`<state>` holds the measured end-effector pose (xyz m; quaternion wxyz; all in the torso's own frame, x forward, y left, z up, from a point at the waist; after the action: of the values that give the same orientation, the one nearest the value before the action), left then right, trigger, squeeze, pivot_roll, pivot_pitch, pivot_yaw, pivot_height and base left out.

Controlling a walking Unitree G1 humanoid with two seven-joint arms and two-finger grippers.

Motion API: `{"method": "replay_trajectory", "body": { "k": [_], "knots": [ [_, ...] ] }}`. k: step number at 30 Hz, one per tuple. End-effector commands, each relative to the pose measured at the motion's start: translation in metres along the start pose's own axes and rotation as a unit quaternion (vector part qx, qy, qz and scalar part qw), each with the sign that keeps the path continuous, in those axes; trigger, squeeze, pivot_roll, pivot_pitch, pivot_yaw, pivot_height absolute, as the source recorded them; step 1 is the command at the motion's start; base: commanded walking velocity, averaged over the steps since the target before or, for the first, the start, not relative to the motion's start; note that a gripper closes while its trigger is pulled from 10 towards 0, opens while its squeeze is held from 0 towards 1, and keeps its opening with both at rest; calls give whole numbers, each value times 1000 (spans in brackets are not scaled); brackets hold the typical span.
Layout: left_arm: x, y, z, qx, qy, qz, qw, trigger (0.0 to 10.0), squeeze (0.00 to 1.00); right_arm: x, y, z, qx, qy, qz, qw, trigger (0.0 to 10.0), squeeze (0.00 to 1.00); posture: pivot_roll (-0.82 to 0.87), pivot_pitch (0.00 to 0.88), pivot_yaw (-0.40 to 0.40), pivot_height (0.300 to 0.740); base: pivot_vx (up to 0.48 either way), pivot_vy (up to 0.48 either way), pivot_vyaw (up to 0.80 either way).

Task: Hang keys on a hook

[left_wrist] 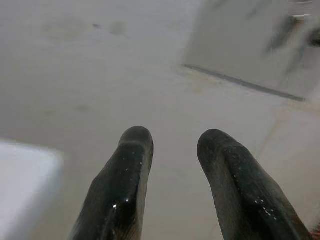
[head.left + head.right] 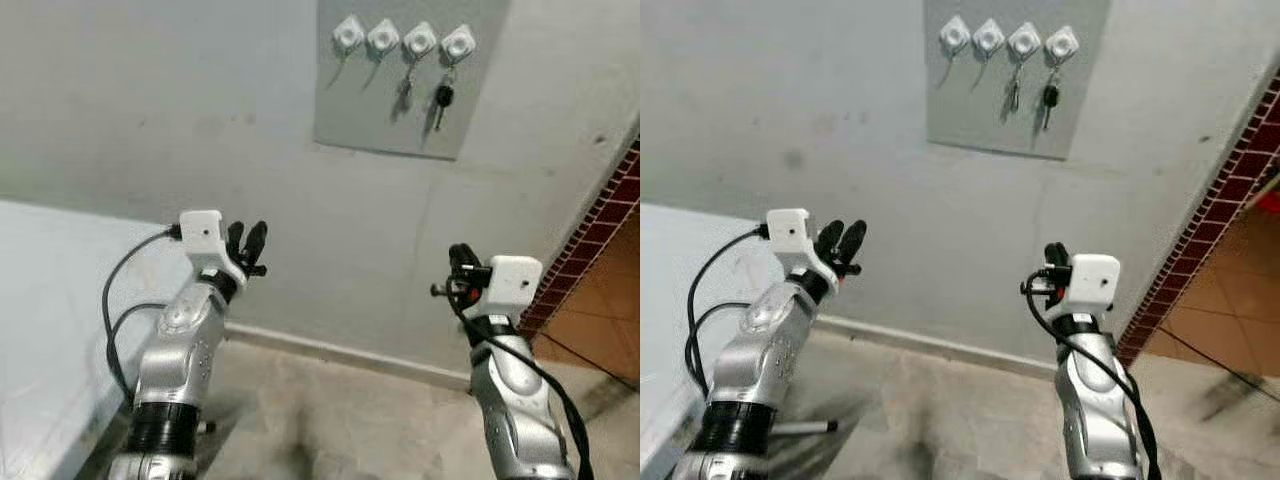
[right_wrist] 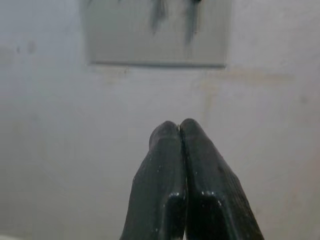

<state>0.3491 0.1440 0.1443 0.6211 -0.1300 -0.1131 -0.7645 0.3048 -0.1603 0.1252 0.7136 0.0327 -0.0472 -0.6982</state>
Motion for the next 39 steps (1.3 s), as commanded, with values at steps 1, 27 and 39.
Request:
{"method": "replay_trajectory", "body": {
  "k": [1, 27, 39],
  "knots": [
    [0, 0, 3, 5, -2, 5, 1000, 10000, 0, -2, 3, 8, 16, -4, 9, 1000, 10000, 0, 137, 0, -9, 740, 0, 315, 0],
    [2, -1, 0, -10, -6, 22, 1000, 10000, 0, -1, 1, 8, 15, -7, 17, 1000, 10000, 0, 142, 0, -18, 740, 116, 0, 0],
    [2, -1, -1, -12, -7, 22, 1000, 10000, 0, -1, 2, 7, 13, -7, 19, 1000, 10000, 0, 144, 0, -21, 740, 361, 0, 0]
  ]
}}
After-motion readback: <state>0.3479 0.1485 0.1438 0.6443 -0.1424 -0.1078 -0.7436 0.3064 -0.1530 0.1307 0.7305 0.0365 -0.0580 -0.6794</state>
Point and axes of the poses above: a point about 5 cm out from each wrist's last joint towards the gripper, its own y axis pointing out of the wrist towards the gripper, its own z axis along the axis of the wrist's last joint, x = y × z, the point moved 2 cm from there along y, pointing out of the wrist towards the gripper, and after that the axes turned 7 degrees about -y, right-handed, at the moved point
